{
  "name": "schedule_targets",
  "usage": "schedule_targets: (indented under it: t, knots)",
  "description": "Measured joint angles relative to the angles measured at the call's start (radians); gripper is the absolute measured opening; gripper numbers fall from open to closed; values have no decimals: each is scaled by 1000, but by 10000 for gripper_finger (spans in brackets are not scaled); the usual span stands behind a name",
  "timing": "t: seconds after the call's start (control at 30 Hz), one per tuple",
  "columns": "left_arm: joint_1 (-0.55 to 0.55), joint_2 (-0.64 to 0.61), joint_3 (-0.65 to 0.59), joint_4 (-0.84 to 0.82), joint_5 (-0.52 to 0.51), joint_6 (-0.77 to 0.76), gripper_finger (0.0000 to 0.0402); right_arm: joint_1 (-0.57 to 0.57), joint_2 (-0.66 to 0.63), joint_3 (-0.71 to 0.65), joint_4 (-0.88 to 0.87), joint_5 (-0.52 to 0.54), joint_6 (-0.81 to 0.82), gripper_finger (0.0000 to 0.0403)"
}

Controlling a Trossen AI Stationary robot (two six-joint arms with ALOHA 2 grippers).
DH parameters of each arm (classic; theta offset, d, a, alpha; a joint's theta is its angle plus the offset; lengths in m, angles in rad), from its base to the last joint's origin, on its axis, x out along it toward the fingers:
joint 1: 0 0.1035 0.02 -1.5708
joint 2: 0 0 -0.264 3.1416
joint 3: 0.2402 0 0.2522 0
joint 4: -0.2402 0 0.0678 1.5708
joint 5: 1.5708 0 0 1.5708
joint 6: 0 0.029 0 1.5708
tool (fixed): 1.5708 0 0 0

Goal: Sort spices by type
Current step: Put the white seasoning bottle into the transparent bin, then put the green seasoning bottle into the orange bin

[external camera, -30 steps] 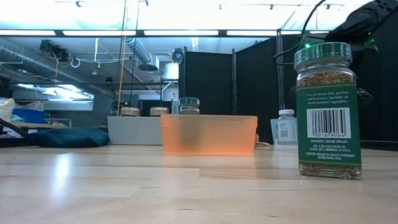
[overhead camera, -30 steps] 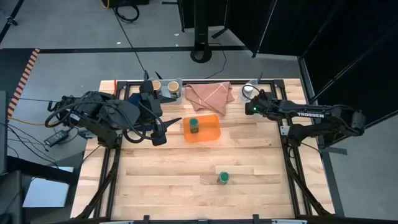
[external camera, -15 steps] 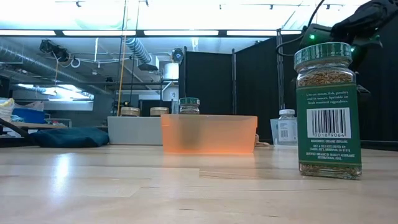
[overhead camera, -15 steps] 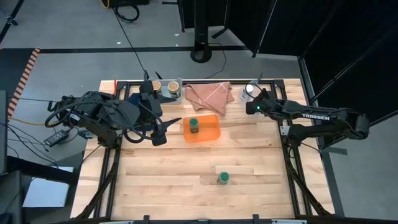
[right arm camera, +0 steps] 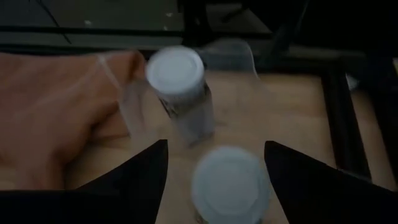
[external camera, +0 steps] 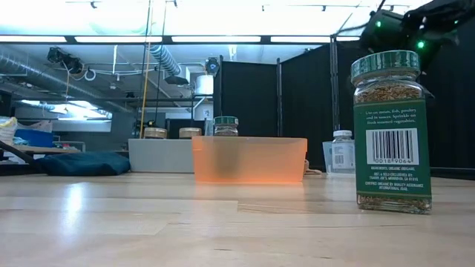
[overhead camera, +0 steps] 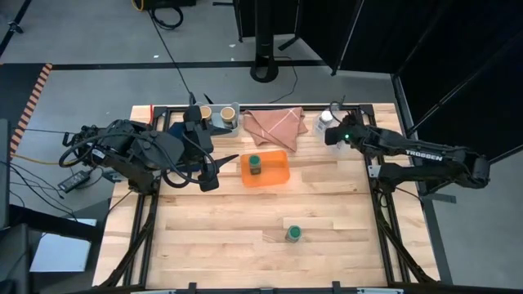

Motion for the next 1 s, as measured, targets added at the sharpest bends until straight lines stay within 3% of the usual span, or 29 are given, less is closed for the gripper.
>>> schedule_targets:
  t: [0.27,0.4,0.6,0.7,0.83,1.0]
  knots:
    - [0,0,0,-2,0,0,290,13,-18,116,70,-42,-230,268]
    - [0,0,0,-2,0,0,290,35,-17,164,123,-183,-336,268]
    - [0,0,0,-2,0,0,290,114,-17,226,185,-485,-401,265]
    - [0,0,0,-2,0,0,290,188,-17,266,217,-561,-417,263]
    - [0,0,0,-3,0,0,290,316,-17,321,242,-572,-435,263]
    - [0,0,0,-3,1,-6,290,507,-17,368,246,-491,-436,258]
